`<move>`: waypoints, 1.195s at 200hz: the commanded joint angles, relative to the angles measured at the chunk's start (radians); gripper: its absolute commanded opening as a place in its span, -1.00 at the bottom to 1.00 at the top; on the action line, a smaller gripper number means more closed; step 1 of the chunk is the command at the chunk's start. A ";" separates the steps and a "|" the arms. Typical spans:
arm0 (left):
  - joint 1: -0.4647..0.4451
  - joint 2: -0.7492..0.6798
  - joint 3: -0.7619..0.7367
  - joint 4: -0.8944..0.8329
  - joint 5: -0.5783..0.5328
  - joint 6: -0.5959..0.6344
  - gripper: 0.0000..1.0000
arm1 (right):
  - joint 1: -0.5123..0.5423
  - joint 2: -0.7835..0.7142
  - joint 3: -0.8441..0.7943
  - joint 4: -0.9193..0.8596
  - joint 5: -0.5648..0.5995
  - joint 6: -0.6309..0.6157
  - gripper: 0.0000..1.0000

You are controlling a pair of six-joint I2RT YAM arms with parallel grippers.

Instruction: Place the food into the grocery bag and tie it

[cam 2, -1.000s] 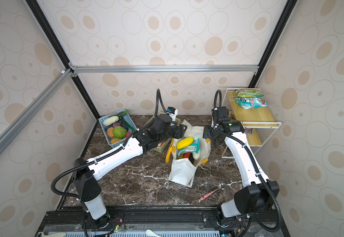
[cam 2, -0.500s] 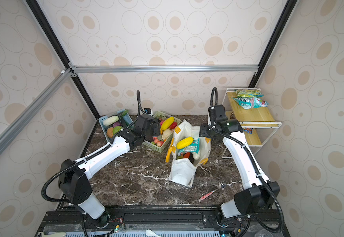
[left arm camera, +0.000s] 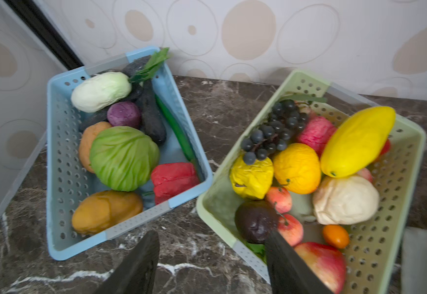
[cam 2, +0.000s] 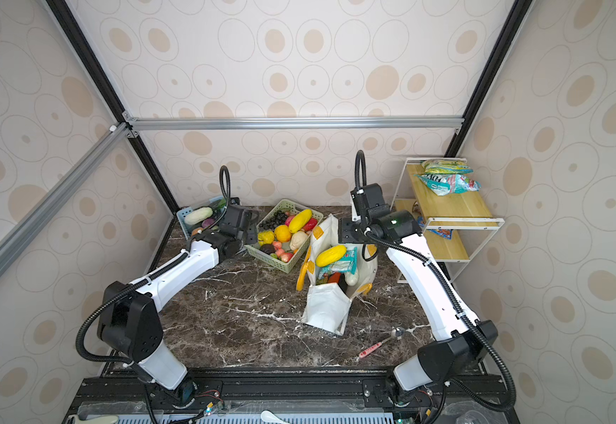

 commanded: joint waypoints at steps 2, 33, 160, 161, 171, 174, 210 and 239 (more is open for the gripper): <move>0.071 -0.035 -0.017 -0.039 -0.035 0.017 0.34 | 0.024 0.024 0.031 0.002 0.021 -0.009 0.27; 0.150 -0.019 -0.025 -0.041 -0.015 0.017 0.35 | 0.043 0.037 0.026 0.015 0.013 -0.008 0.27; 0.366 0.085 -0.043 0.091 0.183 -0.048 0.49 | 0.118 0.075 0.050 0.023 0.016 0.000 0.27; 0.367 0.085 -0.043 0.092 0.183 -0.048 0.49 | 0.119 0.076 0.051 0.022 0.016 0.001 0.27; 0.372 0.092 -0.045 0.095 0.187 -0.051 0.49 | 0.122 0.085 0.057 0.011 0.014 0.000 0.27; 0.375 0.094 -0.045 0.096 0.189 -0.051 0.49 | 0.122 0.089 0.060 0.007 0.013 -0.001 0.27; 0.402 0.128 -0.047 0.105 0.222 -0.052 0.44 | 0.130 0.100 0.050 0.000 0.012 0.003 0.27; 0.407 0.162 -0.037 0.095 0.231 -0.036 0.37 | 0.134 0.108 0.052 0.000 0.013 0.007 0.27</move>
